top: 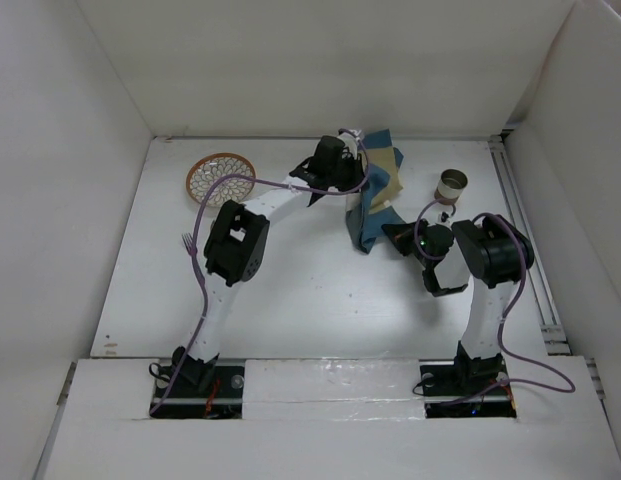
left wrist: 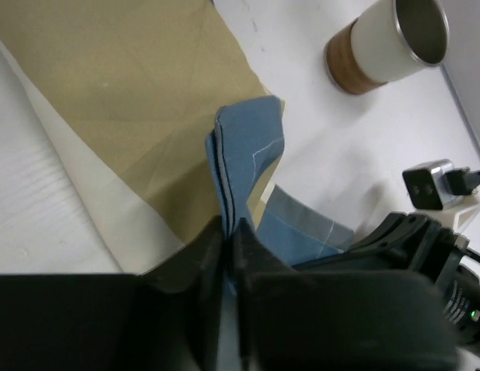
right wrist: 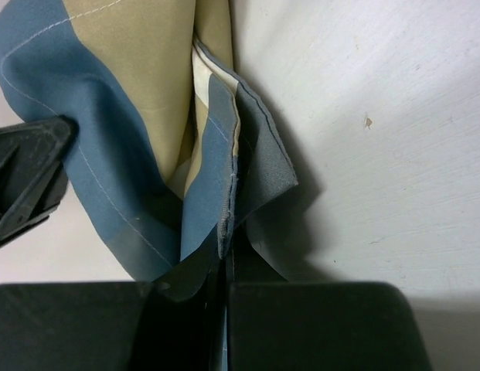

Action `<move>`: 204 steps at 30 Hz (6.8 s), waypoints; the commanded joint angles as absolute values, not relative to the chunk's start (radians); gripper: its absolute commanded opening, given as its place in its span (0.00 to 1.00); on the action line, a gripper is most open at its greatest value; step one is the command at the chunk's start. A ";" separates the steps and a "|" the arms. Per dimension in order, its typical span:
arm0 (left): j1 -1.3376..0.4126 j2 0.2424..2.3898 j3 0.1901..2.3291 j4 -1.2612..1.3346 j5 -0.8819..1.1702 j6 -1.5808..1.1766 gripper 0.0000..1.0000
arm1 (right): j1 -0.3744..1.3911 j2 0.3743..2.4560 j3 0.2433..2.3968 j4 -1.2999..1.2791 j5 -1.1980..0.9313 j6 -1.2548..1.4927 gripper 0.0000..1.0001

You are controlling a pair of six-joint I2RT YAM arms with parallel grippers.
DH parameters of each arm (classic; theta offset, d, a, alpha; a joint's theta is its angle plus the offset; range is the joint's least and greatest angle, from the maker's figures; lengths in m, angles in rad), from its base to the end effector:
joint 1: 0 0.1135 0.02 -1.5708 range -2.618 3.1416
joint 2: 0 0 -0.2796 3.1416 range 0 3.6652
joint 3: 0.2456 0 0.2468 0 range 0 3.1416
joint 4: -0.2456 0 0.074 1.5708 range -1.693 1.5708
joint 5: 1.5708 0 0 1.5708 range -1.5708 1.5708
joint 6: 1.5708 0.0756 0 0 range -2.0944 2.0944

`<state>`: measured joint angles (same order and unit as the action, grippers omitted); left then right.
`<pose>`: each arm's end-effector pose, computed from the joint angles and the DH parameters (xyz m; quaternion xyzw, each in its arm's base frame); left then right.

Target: Set the dinner table for one person

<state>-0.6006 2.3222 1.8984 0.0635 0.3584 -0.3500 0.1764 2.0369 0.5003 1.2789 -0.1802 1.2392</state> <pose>0.4712 -0.3549 0.2230 0.2017 0.7902 -0.3865 0.4307 0.3494 0.0760 0.0883 0.3524 0.7079 0.4494 0.4156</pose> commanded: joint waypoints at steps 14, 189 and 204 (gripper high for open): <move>-0.585 1.778 1.729 -0.049 -0.270 -0.575 0.00 | 0.086 1.685 0.423 1.140 -0.362 1.115 0.00; 0.178 1.704 1.453 0.221 0.454 -0.891 0.00 | 0.469 0.657 0.778 -0.227 -0.147 0.270 1.00; -0.267 1.666 1.279 0.270 0.485 -0.890 0.00 | 0.469 0.562 0.833 -0.417 -0.042 0.261 1.00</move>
